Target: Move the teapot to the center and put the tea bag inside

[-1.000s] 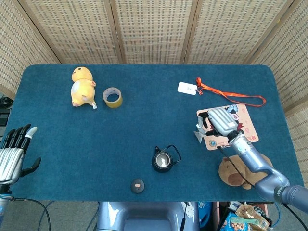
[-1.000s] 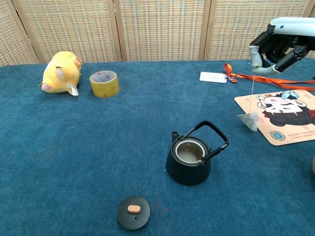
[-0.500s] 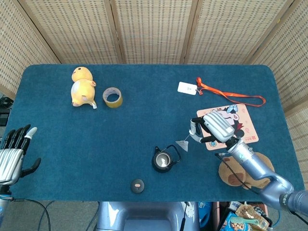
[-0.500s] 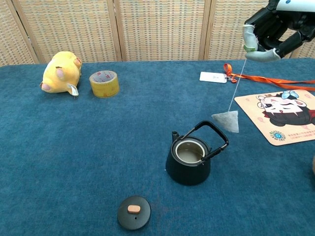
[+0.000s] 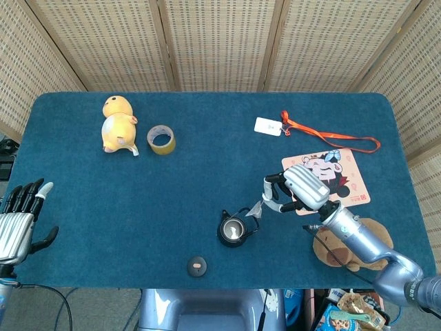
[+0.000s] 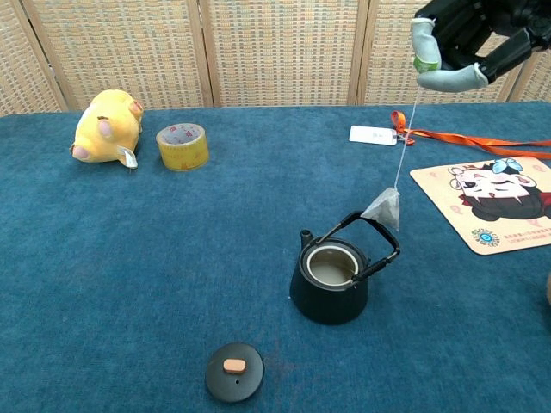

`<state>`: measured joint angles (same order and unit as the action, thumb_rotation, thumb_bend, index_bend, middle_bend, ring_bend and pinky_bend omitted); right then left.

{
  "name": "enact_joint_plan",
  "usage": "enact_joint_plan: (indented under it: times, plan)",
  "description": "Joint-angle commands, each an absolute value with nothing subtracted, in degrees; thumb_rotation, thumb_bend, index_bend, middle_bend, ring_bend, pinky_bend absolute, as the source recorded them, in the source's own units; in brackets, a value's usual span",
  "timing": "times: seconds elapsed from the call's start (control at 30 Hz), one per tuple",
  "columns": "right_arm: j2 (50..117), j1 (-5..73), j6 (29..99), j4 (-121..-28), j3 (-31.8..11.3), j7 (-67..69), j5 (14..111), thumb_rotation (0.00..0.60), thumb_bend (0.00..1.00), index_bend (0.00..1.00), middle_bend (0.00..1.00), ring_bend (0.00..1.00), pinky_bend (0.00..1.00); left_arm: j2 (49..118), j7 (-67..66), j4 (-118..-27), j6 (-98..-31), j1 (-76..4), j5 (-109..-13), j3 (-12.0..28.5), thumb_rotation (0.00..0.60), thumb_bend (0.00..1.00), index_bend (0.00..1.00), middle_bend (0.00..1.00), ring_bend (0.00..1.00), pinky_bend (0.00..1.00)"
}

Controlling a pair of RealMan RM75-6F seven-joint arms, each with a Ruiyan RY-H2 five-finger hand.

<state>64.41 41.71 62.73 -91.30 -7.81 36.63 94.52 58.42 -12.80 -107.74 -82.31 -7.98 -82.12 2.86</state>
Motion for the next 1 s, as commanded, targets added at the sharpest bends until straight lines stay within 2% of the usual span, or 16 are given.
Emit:
enact_joint_plan:
  times: [0.03,1.0]
  plan:
    - [63.9,42.0,62.8,-92.2,-7.7,36.7,94.8,0.6,0.55,0.71,0.8,0.84,0.93,58.4,-12.7,-107.6,-82.3,-7.9,-82.1,2.8,0.6,0.35,0.03,0.0,0.0,0.0]
    - [63.7,44.7,60.2,-98.6,-6.4,33.6,96.0,0.6,0.55,0.72,0.8,0.84,0.93,58.7,-11.5,-106.5,-81.7,-7.9,-81.7,2.7,0.6,0.35,0.03,0.0,0.0,0.0]
